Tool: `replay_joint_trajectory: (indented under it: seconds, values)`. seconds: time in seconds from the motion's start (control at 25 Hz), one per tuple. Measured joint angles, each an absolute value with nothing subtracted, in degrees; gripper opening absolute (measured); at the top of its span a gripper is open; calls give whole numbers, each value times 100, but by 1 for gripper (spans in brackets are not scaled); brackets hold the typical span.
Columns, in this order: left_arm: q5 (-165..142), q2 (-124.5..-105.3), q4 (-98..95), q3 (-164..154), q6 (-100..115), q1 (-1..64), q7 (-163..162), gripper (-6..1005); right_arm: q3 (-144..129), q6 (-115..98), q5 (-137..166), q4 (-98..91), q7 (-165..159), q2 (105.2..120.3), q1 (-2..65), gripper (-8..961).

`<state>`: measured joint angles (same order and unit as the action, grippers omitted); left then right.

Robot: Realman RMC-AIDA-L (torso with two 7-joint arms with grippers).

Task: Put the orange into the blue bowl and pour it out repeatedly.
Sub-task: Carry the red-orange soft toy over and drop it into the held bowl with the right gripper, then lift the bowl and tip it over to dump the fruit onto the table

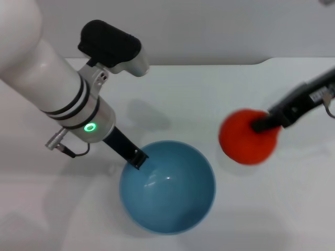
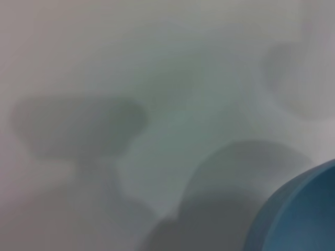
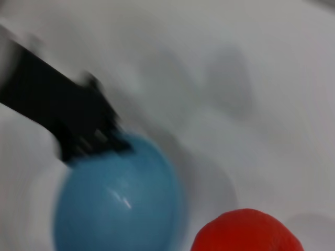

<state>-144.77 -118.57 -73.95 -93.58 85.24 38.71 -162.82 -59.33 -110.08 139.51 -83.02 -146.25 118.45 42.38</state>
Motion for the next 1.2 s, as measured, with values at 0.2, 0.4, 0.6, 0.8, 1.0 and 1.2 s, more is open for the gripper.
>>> replay_joint_trajectory:
  seconds: [0.2, 0.4, 0.6, 0.8, 1.0, 1.2]
  values:
    - [-14441, -11873, -7340, -9469, 8413, 4040, -16347, -2, -6300, -10954, 13080, -8626, -14624, 11848, 4457, 71]
    - [-14333, -11882, -7348, -9526, 8326, 4141, -16353, -2, -6958, -10645, 12997, -8454, -14622, 11859, 4521, 77]
    - [-14305, -11877, -7384, -9504, 8278, 4211, -16353, -2, -7515, -10375, 13069, -8248, -14611, 11872, 4527, 94]
    - [-14296, -11874, -7448, -9533, 8229, 4279, -16325, -1, -7846, -10059, 13276, -8223, -14610, 11892, 4519, 111]
    - [-14288, -11857, -7464, -9494, 8089, 4273, -16306, -1, -7778, -10074, 13275, -8273, -14636, 11892, 4528, 168]
    - [-14284, -11843, -7467, -9470, 7978, 4251, -16286, -1, -7539, -10122, 13295, -8348, -14654, 11890, 4466, 408]
